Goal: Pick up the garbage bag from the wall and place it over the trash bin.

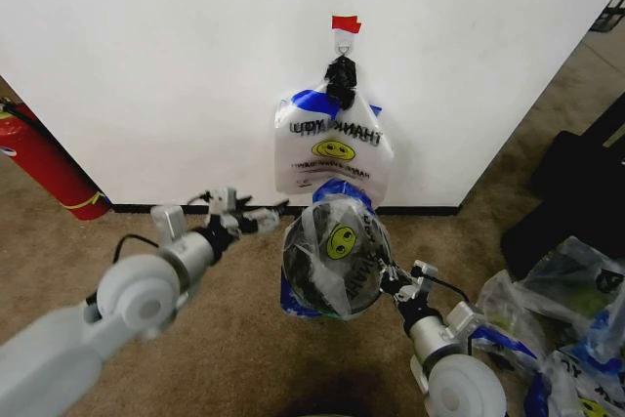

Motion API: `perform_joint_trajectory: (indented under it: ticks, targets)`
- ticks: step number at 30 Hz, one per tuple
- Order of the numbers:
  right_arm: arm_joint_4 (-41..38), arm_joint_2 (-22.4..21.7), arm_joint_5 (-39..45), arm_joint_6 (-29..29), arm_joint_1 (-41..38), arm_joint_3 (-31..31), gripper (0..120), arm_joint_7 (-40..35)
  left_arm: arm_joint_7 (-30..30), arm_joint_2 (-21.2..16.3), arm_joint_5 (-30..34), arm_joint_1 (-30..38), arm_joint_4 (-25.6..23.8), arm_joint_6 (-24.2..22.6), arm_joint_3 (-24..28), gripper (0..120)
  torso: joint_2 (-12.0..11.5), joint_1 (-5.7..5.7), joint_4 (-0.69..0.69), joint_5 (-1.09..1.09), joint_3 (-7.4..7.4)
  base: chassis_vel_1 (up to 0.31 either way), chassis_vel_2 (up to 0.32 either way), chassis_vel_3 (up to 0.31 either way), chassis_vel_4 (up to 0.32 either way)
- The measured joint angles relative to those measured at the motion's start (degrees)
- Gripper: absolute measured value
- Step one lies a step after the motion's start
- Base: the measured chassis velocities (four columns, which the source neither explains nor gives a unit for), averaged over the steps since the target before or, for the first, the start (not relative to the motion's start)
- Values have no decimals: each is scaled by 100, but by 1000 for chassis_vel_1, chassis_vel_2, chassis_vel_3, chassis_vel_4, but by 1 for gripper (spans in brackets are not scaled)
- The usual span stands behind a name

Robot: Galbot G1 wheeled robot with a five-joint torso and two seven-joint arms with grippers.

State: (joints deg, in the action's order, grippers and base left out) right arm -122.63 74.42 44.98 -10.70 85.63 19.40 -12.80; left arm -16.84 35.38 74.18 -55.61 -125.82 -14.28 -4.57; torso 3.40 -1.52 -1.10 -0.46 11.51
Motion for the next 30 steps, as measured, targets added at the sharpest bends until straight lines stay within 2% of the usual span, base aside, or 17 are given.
perform_joint_trajectory:
  ticks: [3, 8, 9, 12, 13, 15, 20, 22, 24, 28, 30]
  targets:
    - [11, -1, -5, -6, 5, 8, 0, -12, 28, 27, -5, -8, 3, -11, 9, 92, 0, 0, -1, 2, 0, 0, 0, 0, 0]
    - [-3, -14, -20, -9, 24, 15, 0, -67, 203, 34, -234, 37, -6, -54, 310, 72, 0, 0, -1, 2, 1, 0, 0, 0, 0]
    - [-3, -14, -20, -9, 24, 15, 0, -67, 203, 34, -234, 37, -6, -54, 310, 72, 0, 0, -1, 2, 1, 0, 0, 0, 0]
    - [-36, -40, -11, -5, 23, 11, 0, -86, 304, 73, -474, 29, 9, -70, 408, 61, 0, 0, -1, 1, 0, 0, 0, 0, 0]
    - [-69, -55, 12, -8, 9, 6, 0, -110, 311, 94, -524, 46, 47, -79, 438, 55, 0, 0, 0, 0, 0, 0, 0, 0, 0]
    - [-106, -69, 43, -19, -15, 6, 0, -145, 311, 101, -533, 104, 107, -109, 466, 45, 0, 0, -1, 0, 0, 0, 0, 0, 0]
    - [-115, -74, 62, -29, -28, 5, 0, -171, 311, 95, -563, 134, 195, -147, 528, 31, 0, 0, 0, 1, 0, 0, 0, 0, 0]
    - [-115, -62, 62, -36, -28, -7, 0, -177, 292, 115, -576, 126, 227, -133, 546, 20, 0, 0, 0, 0, 0, 0, 0, 0, 0]
    - [-115, -61, 62, -39, -27, -9, 0, -178, 279, 122, -572, 125, 228, -125, 546, 17, 0, 0, 0, 1, 0, 0, 0, 0, 0]
    - [-114, -75, 57, -46, -31, -4, 0, -185, 194, 112, -547, 125, 198, -59, 526, 0, 0, 0, 0, 1, 0, 0, 0, 0, 0]
    - [-114, -78, 57, -47, -37, -4, 0, -186, 194, 109, -542, 124, 184, -55, 524, 0, 0, 0, 1, 2, 0, 0, 0, 0, 0]
